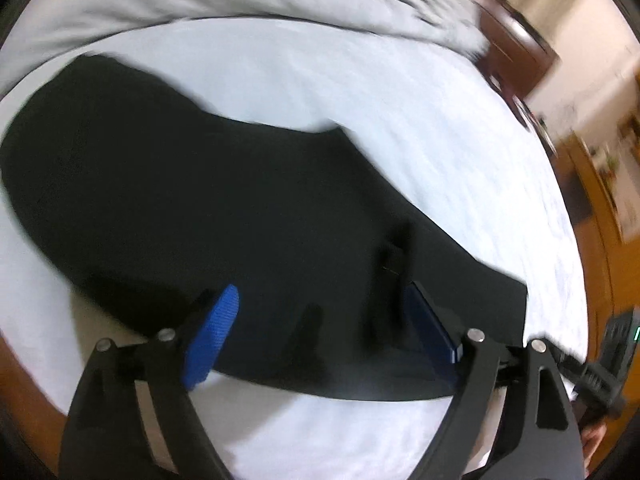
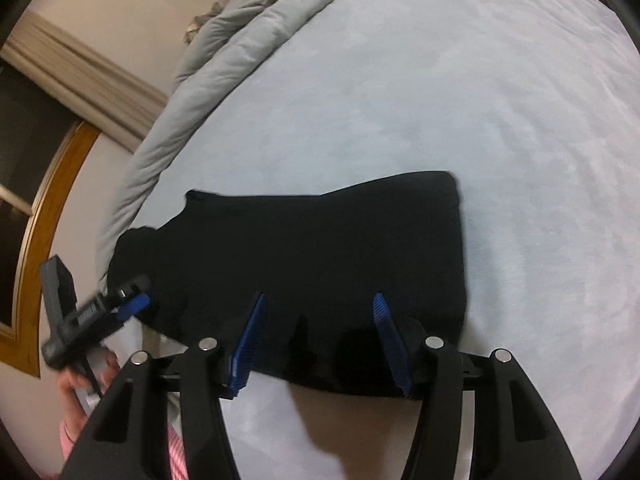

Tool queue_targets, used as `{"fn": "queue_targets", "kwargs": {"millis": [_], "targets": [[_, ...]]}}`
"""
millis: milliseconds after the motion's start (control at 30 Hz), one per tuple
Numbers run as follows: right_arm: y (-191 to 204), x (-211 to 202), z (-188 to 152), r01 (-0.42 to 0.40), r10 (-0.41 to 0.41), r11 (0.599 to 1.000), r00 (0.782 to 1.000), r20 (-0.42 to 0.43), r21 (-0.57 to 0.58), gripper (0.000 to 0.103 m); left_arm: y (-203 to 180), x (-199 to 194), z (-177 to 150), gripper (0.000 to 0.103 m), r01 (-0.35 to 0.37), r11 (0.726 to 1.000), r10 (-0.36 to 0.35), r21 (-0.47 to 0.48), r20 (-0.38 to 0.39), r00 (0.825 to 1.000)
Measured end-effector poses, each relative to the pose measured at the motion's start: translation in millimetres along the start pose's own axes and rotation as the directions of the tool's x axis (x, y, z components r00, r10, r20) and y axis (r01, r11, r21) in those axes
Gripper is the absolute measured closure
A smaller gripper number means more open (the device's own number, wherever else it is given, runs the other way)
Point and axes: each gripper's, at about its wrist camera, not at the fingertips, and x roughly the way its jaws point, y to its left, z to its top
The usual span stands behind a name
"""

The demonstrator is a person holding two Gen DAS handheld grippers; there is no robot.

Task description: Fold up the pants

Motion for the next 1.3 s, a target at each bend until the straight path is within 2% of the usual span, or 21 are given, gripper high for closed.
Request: {"fn": "queue_targets", "kwargs": {"millis": [133, 200, 267, 333, 433, 500, 633, 867, 1000, 1033, 1067, 1100, 1133, 1167, 1200, 1233, 1300], "targets": [[11, 16, -4, 0.012, -0.013, 0.999, 0.999, -0.029, -0.034, 0.047, 77, -34, 20, 0.019, -0.069, 0.986, 0.077, -0.154, 0.041, 0.996], [13, 27, -6, 0.022, -0.024, 0.999, 0.998, -0.050, -0.039, 0.047, 120, -52, 24, 0.018, -0.116, 0.964, 0.136, -0.238, 0.070, 0.988], [12, 35, -8, 0.027, -0.028, 0.999, 0.998, -0.064, -0.028, 0.046, 164, -62, 25, 0.018, -0.134, 0.932, 0.172, -0.338, 0.086, 0.981], [12, 39, -9, 0.041, -0.043, 0.998, 0.997, -0.069, -0.039, 0.046, 196, -63, 25, 0.018, -0.119, 0.902, 0.170, -0.416, 0.086, 0.982], [13, 41, -11, 0.051, -0.055, 0.997, 0.996, -0.072, -0.056, 0.045, 228, -53, 29, 0.018, -0.050, 0.873, 0.103, -0.485, 0.084, 0.991], [13, 42, -11, 0.057, -0.062, 0.997, 0.995, -0.079, -0.060, 0.045, 235, -49, 32, 0.018, -0.009, 0.868, 0.075, -0.496, 0.113, 0.991], [14, 45, -11, 0.080, -0.087, 0.994, 0.993, -0.086, -0.078, 0.045, 234, -47, 45, 0.018, 0.012, 0.887, 0.064, -0.462, 0.149, 0.987], [20, 48, -15, 0.128, -0.140, 0.981, 0.987, -0.075, -0.145, 0.040, 216, -25, 68, 0.018, 0.033, 0.905, 0.026, -0.425, 0.133, 0.991], [17, 48, -15, 0.115, -0.125, 0.984, 0.990, -0.071, -0.136, 0.040, 217, -12, 78, 0.018, 0.050, 0.891, 0.011, -0.451, 0.130, 0.991], [17, 48, -15, 0.110, -0.121, 0.985, 0.990, -0.070, -0.134, 0.040, 218, -11, 78, 0.026, 0.057, 0.885, 0.009, -0.463, 0.138, 0.990], [15, 48, -15, 0.104, -0.114, 0.986, 0.991, -0.069, -0.132, 0.040, 218, -11, 79, 0.038, 0.062, 0.876, 0.009, -0.478, 0.145, 0.989], [15, 48, -15, 0.100, -0.109, 0.986, 0.992, -0.067, -0.131, 0.040, 218, -13, 78, 0.041, 0.071, 0.863, 0.009, -0.499, 0.155, 0.988], [14, 47, -15, 0.096, -0.105, 0.987, 0.992, -0.066, -0.130, 0.040, 218, -15, 77, 0.052, 0.079, 0.857, 0.010, -0.509, 0.169, 0.986], [13, 46, -15, 0.091, -0.099, 0.988, 0.993, -0.064, -0.127, 0.040, 216, -19, 76, 0.063, 0.090, 0.857, 0.005, -0.507, 0.182, 0.983], [12, 45, -15, 0.086, -0.095, 0.989, 0.994, -0.062, -0.123, 0.040, 212, -22, 78, 0.069, 0.100, 0.861, -0.002, -0.499, 0.193, 0.981], [12, 44, -15, 0.082, -0.090, 0.990, 0.994, -0.061, -0.119, 0.040, 206, -27, 78, 0.081, 0.114, 0.868, -0.012, -0.484, 0.208, 0.978], [11, 42, -15, 0.074, -0.081, 0.991, 0.995, -0.057, -0.109, 0.041, 191, -36, 79, 0.085, 0.122, 0.886, -0.017, -0.447, 0.231, 0.973]]}}
